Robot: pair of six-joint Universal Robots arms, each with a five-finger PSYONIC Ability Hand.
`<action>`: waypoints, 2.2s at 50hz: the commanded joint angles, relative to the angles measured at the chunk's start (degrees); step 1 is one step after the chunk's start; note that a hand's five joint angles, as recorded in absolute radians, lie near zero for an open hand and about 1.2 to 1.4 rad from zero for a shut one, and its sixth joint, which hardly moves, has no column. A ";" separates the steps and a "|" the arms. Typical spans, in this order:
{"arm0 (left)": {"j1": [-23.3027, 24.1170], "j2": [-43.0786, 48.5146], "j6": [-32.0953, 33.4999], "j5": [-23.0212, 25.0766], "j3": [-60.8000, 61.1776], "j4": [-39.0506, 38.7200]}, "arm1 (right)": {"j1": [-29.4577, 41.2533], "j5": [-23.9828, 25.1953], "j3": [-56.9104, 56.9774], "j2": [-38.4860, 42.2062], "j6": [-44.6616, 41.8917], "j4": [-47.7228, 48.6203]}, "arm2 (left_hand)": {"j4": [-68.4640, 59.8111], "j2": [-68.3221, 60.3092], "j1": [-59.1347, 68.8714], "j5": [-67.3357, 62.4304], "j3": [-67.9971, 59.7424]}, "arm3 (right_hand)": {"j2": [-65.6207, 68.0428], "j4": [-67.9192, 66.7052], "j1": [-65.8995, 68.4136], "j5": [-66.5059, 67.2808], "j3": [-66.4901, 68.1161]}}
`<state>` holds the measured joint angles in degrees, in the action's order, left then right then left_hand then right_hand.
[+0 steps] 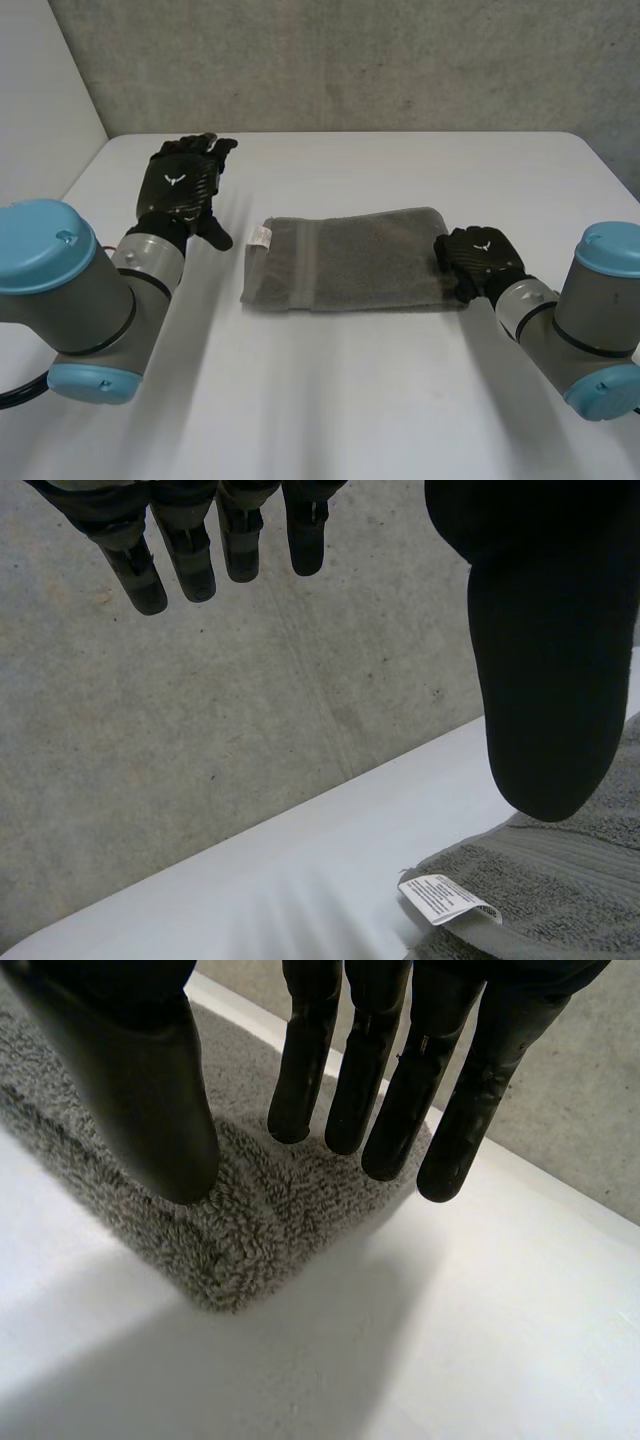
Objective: Fold the towel.
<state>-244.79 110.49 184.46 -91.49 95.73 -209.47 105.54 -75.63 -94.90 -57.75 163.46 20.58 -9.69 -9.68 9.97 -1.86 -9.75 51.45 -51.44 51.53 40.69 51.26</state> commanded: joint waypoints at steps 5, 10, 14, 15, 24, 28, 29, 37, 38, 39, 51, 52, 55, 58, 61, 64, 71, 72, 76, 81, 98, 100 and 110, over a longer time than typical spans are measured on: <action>0.02 0.08 0.02 0.00 0.15 -0.06 | 0.01 -0.31 0.06 1.24 -1.57 -0.62 | -0.69 -0.71 0.41 1.48 -0.63 | -3.17 3.16 -3.25 -2.41 -2.98; 0.02 0.08 0.02 0.00 0.24 -0.06 | -0.07 -0.31 -0.11 1.24 -1.48 -0.80 | -0.69 -0.71 0.41 1.48 -0.63 | -2.34 2.33 -2.43 -1.59 -2.15; 0.02 -0.01 0.02 0.00 0.42 -0.15 | -0.16 -0.22 -0.11 1.24 -1.48 -0.80 | -0.69 -0.71 0.41 1.48 -0.63 | 0.36 -0.36 0.27 1.11 0.54; 0.10 -0.01 0.02 0.00 0.51 -0.24 | -0.25 -0.22 -0.11 1.24 -1.57 -0.71 | -0.69 -0.71 0.41 1.48 -0.63 | 4.85 -4.86 4.76 5.60 5.04; 0.10 -0.01 0.02 0.00 0.59 -0.42 | -2.09 -0.31 0.15 0.45 -1.66 -1.59 | -0.69 -0.71 0.41 1.48 -0.63 | 28.55 -28.56 28.47 29.31 28.74; 0.10 -0.10 0.02 0.00 0.59 -0.42 | -3.06 -0.05 -0.55 -0.43 -2.97 -4.14 | -0.69 -0.71 0.41 1.48 -0.63 | 28.55 -28.56 28.47 29.31 28.74; 0.10 -0.19 0.02 0.00 0.59 -0.42 | -4.19 0.39 -1.16 -1.39 -4.37 -6.23 | -0.69 -0.71 0.41 1.48 -0.63 | 28.55 -28.56 28.47 29.31 28.74; 0.10 -0.89 0.02 0.00 0.51 -0.42 | -10.88 1.19 -3.19 -6.75 -15.18 -12.93 | -0.69 -0.71 0.41 1.48 -0.63 | 28.55 -28.56 28.47 29.31 28.74; 0.10 -0.89 0.02 0.00 0.51 -0.42 | -10.89 1.01 -2.67 -8.33 -16.24 -13.19 | -0.69 -0.71 0.41 1.48 -0.63 | 28.55 -28.56 28.47 29.31 28.74; 0.10 -0.89 0.02 0.00 0.51 -0.42 | -10.89 1.01 -2.66 -8.34 -16.25 -13.19 | -0.69 -0.71 0.41 1.48 -0.63 | 28.55 -28.56 28.47 29.31 28.74; 0.45 -1.06 0.02 0.00 0.33 -0.50 | 11.40 0.57 10.50 -6.35 -15.27 -12.40 | -0.69 -0.71 0.41 1.48 -0.63 | 28.55 -28.56 28.47 29.31 28.74; 0.72 -0.98 0.02 0.00 0.24 -0.50 | 15.18 0.74 12.44 -3.36 -15.80 -12.32 | -0.69 -0.71 0.41 1.48 -0.63 | 28.55 -28.56 28.47 29.31 28.74; 0.81 -0.98 0.02 0.00 0.24 -0.50 | 21.60 1.18 16.39 2.61 -16.68 -12.66 | -0.69 -0.71 0.41 1.48 -0.63 | 28.55 -28.56 28.47 29.31 28.74; 0.98 -1.07 0.02 0.00 0.33 -0.50 | 23.66 1.36 17.82 5.46 -17.48 -13.11 | -0.69 -0.71 0.41 1.48 -0.63 | 28.55 -28.56 28.47 29.31 28.74; 1.07 -1.07 0.02 0.00 0.24 -0.50 | 25.85 1.18 19.14 9.76 -19.94 -13.37 | -0.69 -0.71 0.41 1.48 -0.63 | 28.55 -28.56 28.47 29.31 28.74; 1.51 -1.07 0.11 0.00 0.16 -0.50 | 26.47 0.57 19.31 10.38 -21.34 -13.19 | -0.69 -0.71 0.41 1.48 -0.63 | 28.55 -28.56 28.47 29.31 28.74; 2.12 -1.07 0.11 0.09 -0.37 -0.50 | 22.70 0.65 12.83 0.21 -17.84 -11.44 | -0.69 -0.71 0.41 1.48 -0.63 | -8.86 8.85 -8.94 -8.10 -8.67; 2.13 -1.07 0.11 0.09 -0.37 -0.50 | 21.30 0.57 10.63 -2.17 -15.83 -9.96 | -0.69 -0.71 0.41 1.48 -0.63 | -25.88 25.87 -25.97 -25.13 -25.69; 3.35 -0.98 0.28 0.17 -1.25 -0.50 | 18.92 0.48 6.67 -6.30 -10.65 -7.23 | -0.69 -0.71 0.41 1.48 -0.63 | -33.27 33.26 -33.35 -32.51 -33.08; 5.20 -0.19 0.19 0.18 -3.27 -0.50 | 15.75 0.39 4.02 -12.82 -1.74 -5.99 | -0.86 -0.87 0.58 1.31 -0.80 | -41.45 41.44 -41.53 -40.69 -41.26; 17.68 20.89 -0.25 -0.44 -19.96 7.23 | 6.87 1.18 15.88 0.61 10.65 -19.51 | -1.03 -1.04 0.75 1.14 -0.97 | -41.45 41.44 -41.53 -40.69 -41.26; 17.86 22.30 -0.25 -0.44 -20.49 7.67 | 7.04 1.27 16.32 2.19 10.47 -20.13 | -1.03 -1.04 0.74 1.14 -0.97 | -41.45 41.44 -41.53 -40.69 -41.26; 17.86 25.39 0.11 -0.44 -21.38 8.20 | 6.87 1.45 17.99 5.63 10.12 -20.14 | -1.03 -1.04 0.74 1.14 -0.97 | -41.45 41.44 -41.53 -40.69 -41.26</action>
<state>-226.68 135.21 184.38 -91.94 74.42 -201.37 112.51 -74.30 -77.53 -52.83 173.89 0.11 -9.69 -9.68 9.97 -1.86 -9.76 14.63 -15.32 13.30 3.74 14.27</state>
